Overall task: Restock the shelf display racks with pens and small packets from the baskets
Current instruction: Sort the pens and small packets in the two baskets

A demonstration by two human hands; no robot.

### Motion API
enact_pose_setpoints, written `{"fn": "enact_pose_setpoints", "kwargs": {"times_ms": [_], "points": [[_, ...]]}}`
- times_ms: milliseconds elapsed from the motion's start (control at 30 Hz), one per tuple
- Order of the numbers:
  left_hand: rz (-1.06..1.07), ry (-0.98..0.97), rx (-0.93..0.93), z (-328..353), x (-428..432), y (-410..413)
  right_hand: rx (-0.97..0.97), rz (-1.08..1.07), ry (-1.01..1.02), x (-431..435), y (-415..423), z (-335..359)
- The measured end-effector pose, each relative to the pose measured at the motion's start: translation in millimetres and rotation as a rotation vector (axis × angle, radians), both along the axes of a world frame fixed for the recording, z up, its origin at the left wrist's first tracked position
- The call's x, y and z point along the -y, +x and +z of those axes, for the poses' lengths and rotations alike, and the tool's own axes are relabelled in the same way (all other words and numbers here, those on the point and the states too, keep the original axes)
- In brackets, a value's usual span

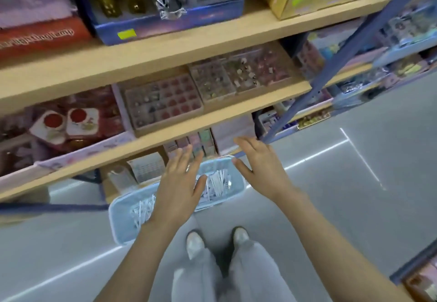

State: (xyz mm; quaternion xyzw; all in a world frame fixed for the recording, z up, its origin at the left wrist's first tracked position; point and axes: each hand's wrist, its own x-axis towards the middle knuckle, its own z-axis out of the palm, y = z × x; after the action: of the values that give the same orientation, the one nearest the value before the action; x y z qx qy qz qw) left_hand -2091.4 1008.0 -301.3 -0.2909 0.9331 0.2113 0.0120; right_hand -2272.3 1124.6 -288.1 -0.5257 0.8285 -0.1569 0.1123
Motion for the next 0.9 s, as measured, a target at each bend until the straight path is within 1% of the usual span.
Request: {"fn": "enact_pose_setpoints", "kwargs": {"times_ms": [133, 400, 567, 633, 733, 900], "points": [[0.084, -0.037, -0.012, -90.3, 0.3, -9.5, 0.059, 0.039, -0.030, 17.1, -10.1, -97.0], [0.183, -0.038, 0.031, -346.3, -2.0, -41.3, 0.102, 0.170, -0.019, 39.7, -36.6, -347.8], [0.230, -0.062, 0.065, -481.3, 9.7, -49.0, 0.144, 0.184, 0.008, 48.5, -49.7, -487.1], [0.241, -0.102, 0.090, -519.5, 20.8, -49.4, 0.141, 0.187, 0.023, 51.9, -52.5, -532.8], [0.256, -0.165, 0.109, -556.2, 39.6, -49.0, 0.152, 0.165, 0.042, 59.4, -50.7, -582.3], [0.200, -0.247, 0.107, -576.5, 51.9, -44.9, 0.175, 0.106, 0.200, 66.5, -43.2, -630.7]]}}
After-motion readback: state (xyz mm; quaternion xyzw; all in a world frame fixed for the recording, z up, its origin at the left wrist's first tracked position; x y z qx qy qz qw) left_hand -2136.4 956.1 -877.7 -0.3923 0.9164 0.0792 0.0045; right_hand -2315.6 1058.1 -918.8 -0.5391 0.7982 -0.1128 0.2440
